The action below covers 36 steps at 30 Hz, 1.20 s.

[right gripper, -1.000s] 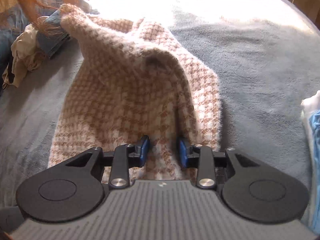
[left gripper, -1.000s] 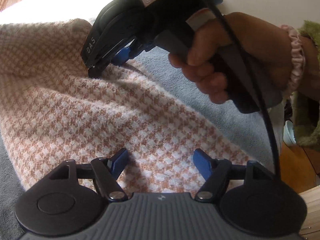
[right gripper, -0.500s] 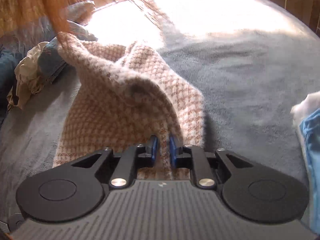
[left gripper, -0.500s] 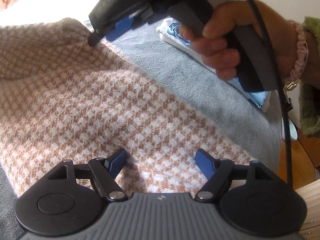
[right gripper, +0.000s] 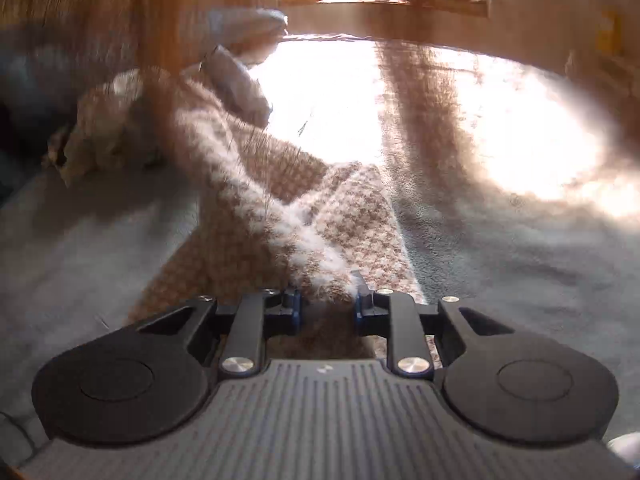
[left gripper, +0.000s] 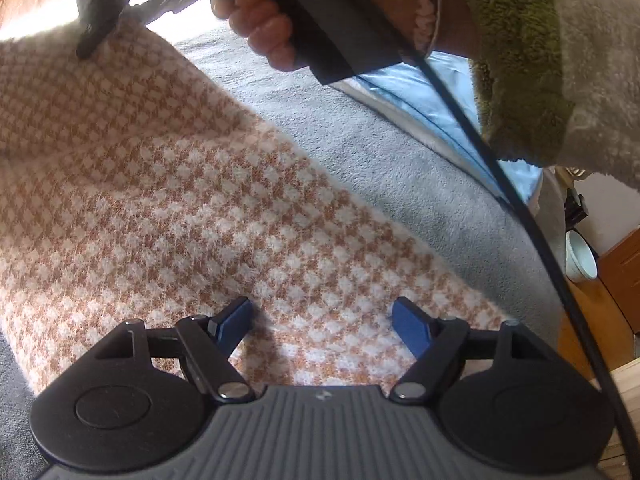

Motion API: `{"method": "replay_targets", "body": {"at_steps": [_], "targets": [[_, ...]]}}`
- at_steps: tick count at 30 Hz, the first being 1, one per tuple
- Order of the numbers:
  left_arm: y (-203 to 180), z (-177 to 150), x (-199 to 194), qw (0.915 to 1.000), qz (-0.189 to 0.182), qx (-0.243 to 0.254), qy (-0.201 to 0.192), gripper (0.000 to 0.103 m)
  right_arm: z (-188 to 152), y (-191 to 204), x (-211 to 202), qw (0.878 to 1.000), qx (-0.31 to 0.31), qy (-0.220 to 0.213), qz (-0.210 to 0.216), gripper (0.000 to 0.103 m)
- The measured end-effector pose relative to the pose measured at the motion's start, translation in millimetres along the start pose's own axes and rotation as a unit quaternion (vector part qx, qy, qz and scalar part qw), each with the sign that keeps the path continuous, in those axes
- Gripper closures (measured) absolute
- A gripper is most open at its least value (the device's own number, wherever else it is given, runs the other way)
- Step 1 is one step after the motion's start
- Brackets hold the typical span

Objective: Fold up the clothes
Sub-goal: 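Pull the grasped coat edge over the coat with the right gripper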

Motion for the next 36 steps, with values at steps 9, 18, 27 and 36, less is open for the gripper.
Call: {"method": "replay_targets", "body": {"at_steps": [9, 18, 27, 36], "targets": [[4, 5, -1, 0.9998, -0.012, 0.015, 0.008, 0.025, -17, -123, 17, 0.939, 0.335, 0.025, 0.071, 0.084], [2, 11, 3, 0.9991, -0.014, 0.038, 0.008, 0.024, -35, -139, 10, 0.933, 0.352, -0.001, 0.072, 0.085], [25, 29, -2, 0.9987, -0.012, 0.048, 0.010, 0.023, -22, -108, -47, 0.967, 0.251, -0.036, -0.008, 0.068], [20, 24, 14, 0.9985, -0.006, 0.053, 0.010, 0.023, -34, -54, -40, 0.992, 0.102, -0.007, -0.067, 0.080]]}}
Point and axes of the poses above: each gripper's, at about its wrist camera, not at the fingertips, and x roughly the way its jaws point, y to its left, z to its top, the point moved 5 cm from there along x, roughly the way its jaws point, and after that the axes turned 10 degrees about x, right-handed, at the moved point
